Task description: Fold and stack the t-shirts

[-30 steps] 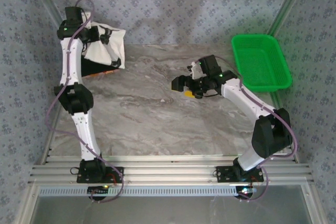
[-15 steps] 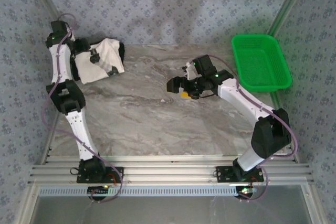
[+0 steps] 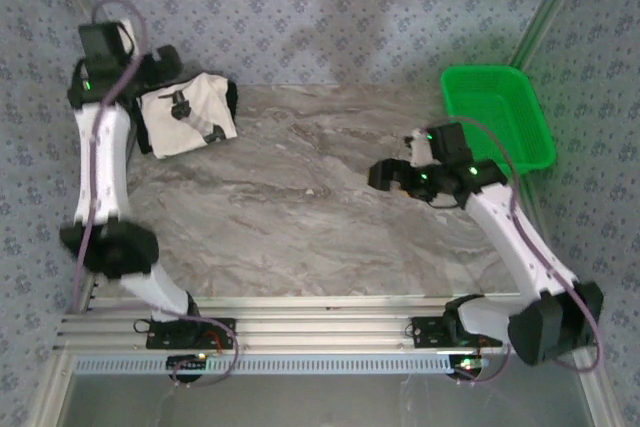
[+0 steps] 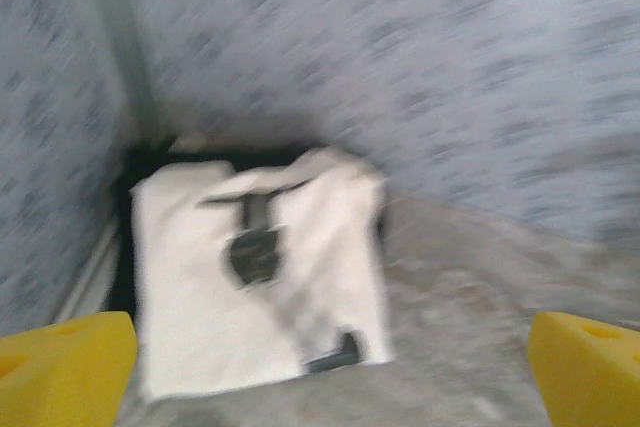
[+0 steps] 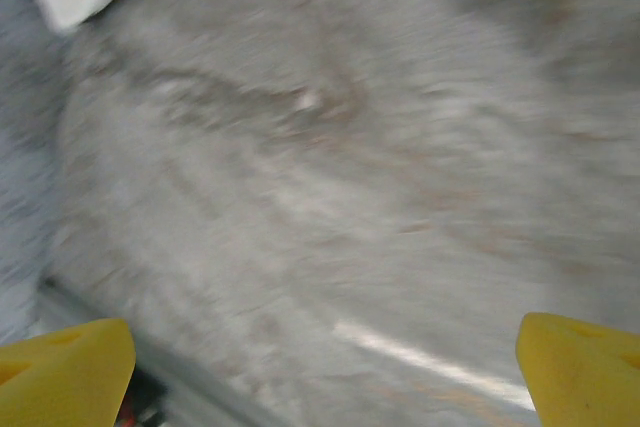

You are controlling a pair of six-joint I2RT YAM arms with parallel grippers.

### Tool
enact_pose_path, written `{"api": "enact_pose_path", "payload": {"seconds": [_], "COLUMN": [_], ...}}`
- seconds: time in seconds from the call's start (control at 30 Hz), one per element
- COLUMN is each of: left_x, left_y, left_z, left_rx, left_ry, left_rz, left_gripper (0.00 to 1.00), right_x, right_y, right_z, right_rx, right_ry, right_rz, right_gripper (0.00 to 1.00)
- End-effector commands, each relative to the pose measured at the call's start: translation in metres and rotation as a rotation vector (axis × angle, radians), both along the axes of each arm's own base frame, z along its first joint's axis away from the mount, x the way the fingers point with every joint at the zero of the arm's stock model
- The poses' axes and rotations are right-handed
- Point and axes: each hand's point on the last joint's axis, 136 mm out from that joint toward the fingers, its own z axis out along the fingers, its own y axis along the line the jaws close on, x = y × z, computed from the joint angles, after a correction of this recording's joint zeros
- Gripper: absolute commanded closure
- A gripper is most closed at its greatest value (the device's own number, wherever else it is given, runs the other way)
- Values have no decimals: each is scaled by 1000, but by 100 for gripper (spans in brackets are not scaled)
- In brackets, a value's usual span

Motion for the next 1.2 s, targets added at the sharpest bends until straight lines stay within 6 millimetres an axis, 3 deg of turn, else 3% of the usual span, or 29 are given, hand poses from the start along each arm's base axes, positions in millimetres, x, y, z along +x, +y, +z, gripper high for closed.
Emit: {"api": "enact_pose_path", "payload": {"seconds": [0.0,0.13,0.17,0.23,0.3,0.37,0.47,0.6,0.67,0.7,0.77,0.8,0.83,0.87,0.93,1.17], "left_x": [-47,-99,-109,-120,-127,-129,-122,-99,-86,-80,-72,-64,-65,-65,-62,-61], "left_y": [-11,3,5,2,2,4,2,2,-10,-6,-2,-7,-7,-4,-5,-8], "left_z": [-8,-95,-121,-155,-185,-207,-239,-266,-269,-269,-293,-295,-302,-303,-301,-303], "left_rx": [-30,-21,-3,38,80,99,116,145,204,203,181,187,173,175,169,199], "left_ry": [-134,-75,-72,-119,-188,-200,-156,-145,-144,-149,-133,-169,-80,-62,-87,-64], "left_rz": [8,152,169,143,136,140,123,108,22,36,38,10,-3,19,8,1], "left_gripper": [0,0,0,1,0,0,0,0,0,0,0,0,0,0,0,1], "right_x": [2,20,22,21,18,20,30,59,80,86,91,99,104,106,111,113], "right_y": [-88,-157,-170,-187,-197,-201,-187,-180,-169,-171,-189,-183,-176,-178,-176,-165], "right_z": [-26,-43,-47,-63,-80,-82,-81,-95,-97,-96,-123,-125,-127,-132,-125,-129], "right_rx": [-294,-441,-482,-530,-563,-558,-473,-426,-483,-511,-494,-474,-489,-518,-542,-550], "right_ry": [-116,-329,-394,-468,-512,-581,-711,-736,-707,-740,-686,-731,-688,-598,-674,-629], "right_rz": [-223,-489,-532,-609,-630,-656,-605,-568,-440,-439,-523,-498,-444,-431,-453,-376], "right_gripper": [0,0,0,0,0,0,0,0,0,0,0,0,0,0,0,0]}}
